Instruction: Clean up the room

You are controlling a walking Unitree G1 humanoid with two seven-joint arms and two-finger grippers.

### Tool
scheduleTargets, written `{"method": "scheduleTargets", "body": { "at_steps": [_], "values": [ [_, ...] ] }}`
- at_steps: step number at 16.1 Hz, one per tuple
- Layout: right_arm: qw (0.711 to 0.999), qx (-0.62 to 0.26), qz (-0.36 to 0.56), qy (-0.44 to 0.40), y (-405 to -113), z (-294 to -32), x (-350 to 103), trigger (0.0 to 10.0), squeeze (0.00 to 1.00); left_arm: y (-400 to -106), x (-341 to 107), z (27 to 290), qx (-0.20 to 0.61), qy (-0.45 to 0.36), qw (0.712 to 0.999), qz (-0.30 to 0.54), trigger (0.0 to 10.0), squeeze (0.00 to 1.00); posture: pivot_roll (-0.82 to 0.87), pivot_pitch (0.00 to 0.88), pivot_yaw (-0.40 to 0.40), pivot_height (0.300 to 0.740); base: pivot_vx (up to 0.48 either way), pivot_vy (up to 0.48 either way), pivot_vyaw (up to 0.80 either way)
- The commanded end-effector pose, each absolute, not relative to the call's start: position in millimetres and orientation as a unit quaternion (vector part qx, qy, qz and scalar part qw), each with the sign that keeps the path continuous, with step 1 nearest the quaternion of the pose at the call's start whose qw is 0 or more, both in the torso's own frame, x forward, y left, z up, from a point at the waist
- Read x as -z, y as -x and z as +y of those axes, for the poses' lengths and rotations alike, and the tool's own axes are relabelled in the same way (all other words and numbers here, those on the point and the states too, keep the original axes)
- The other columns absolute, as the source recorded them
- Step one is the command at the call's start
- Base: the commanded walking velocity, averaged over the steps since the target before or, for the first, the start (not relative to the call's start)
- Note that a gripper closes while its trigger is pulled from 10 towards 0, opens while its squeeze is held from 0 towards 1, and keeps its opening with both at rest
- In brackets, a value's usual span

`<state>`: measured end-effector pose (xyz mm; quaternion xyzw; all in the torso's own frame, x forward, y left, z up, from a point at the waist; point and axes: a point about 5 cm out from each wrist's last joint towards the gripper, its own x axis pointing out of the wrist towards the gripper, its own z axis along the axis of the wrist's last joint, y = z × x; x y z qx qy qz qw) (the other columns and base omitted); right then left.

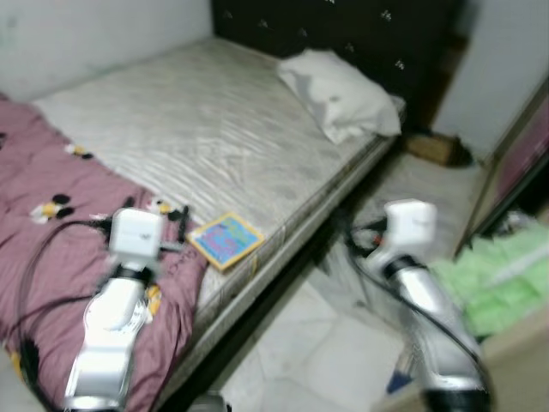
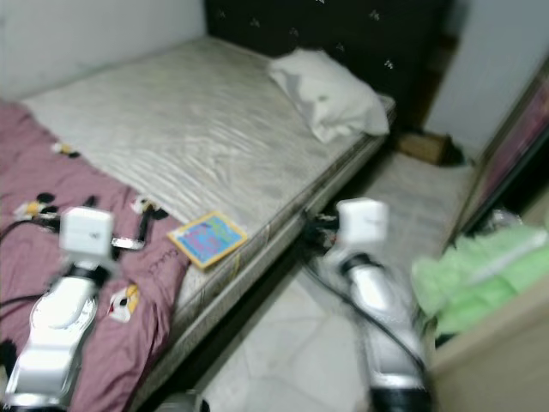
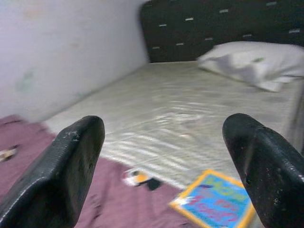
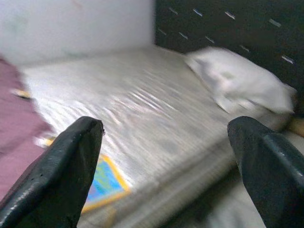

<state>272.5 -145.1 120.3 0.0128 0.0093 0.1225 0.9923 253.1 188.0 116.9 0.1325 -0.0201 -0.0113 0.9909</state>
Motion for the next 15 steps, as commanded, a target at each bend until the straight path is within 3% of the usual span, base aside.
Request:
{"method": "scheduleTargets", "body": {
  "at_steps": [1, 15],
  "values": [
    [0.995, -0.101, 0.01, -0.005, -274.0, -157.0, -119.8, 10.0, 0.0, -255.0, -118.7, 183.2, 0.016, -0.127, 0.991, -0.024, 10.0, 0.0, -0.01, 0.0, -0.048, 0.74, 0.0, 0.0, 0.8],
    [0.996, -0.093, 0.002, -0.002, -277.8, -157.3, -119.1, 10.0, 0.0, -256.3, -118.4, 177.0, 0.033, -0.121, 0.992, -0.025, 10.0, 0.0, -0.01, 0.0, -0.048, 0.74, 0.0, 0.0, 0.8]
  ]
}}
